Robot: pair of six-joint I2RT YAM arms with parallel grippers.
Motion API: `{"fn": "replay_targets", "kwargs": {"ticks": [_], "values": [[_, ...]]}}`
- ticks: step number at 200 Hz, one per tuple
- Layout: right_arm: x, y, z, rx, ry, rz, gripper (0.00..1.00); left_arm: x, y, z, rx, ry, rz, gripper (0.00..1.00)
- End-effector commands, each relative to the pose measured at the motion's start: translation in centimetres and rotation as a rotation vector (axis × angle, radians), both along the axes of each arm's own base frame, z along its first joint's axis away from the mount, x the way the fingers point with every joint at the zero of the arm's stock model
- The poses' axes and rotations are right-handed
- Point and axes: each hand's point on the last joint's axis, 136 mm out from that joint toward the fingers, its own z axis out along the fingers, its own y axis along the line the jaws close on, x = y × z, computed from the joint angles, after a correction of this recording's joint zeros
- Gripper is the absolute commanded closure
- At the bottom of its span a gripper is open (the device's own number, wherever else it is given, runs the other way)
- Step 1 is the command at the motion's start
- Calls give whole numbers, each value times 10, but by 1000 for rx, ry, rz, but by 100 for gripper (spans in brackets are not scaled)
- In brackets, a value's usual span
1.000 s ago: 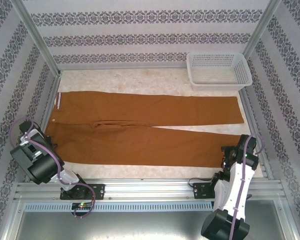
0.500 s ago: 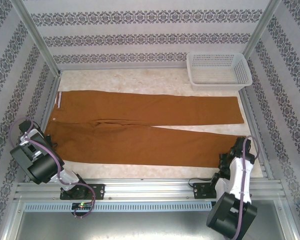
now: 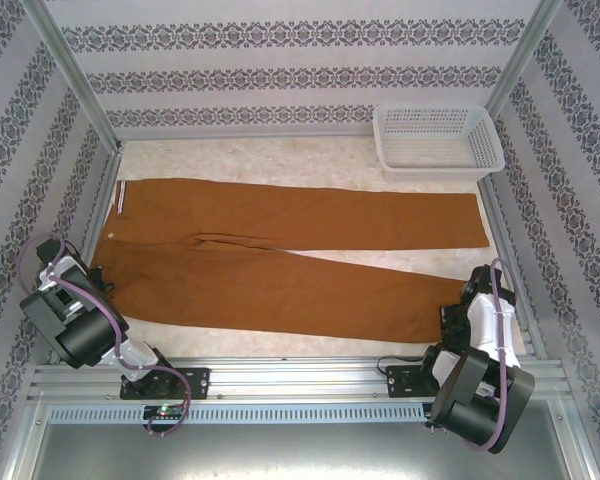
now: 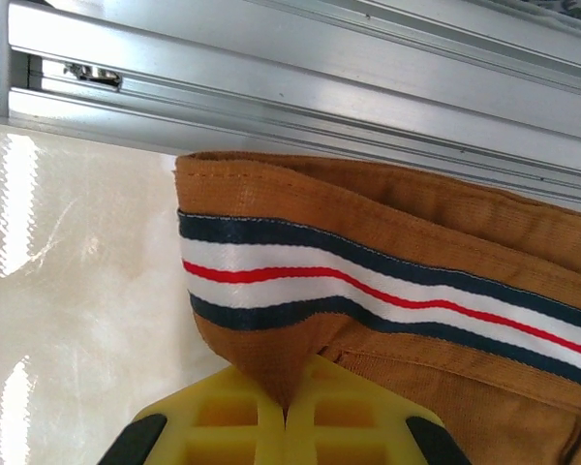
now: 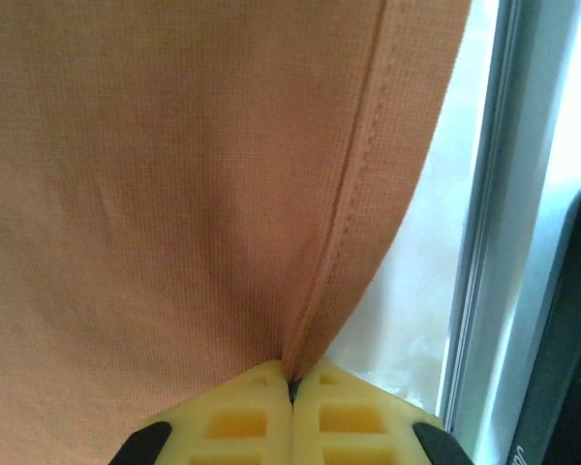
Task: Roll up the long pants
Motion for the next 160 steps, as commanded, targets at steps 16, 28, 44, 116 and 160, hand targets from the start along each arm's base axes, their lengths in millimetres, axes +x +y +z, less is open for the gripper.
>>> {"fn": "replay_targets", "kwargs": {"ticks": [16, 28, 44, 116, 160], "values": [[78, -44, 69, -240, -312, 170, 100, 17, -8, 21, -16, -104, -9, 99], [88, -46, 83, -249, -335, 222, 100, 25, -7, 27, -10, -152, -23, 96], [102, -48, 98, -253, -377, 264, 100, 35, -8, 36, -8, -213, -37, 91], [161, -64, 130, -239, -447, 358, 100, 63, 3, 119, 126, -312, -165, 100], [203, -80, 159, -257, -500, 380, 100, 89, 11, 167, 183, -407, -189, 100]]}}
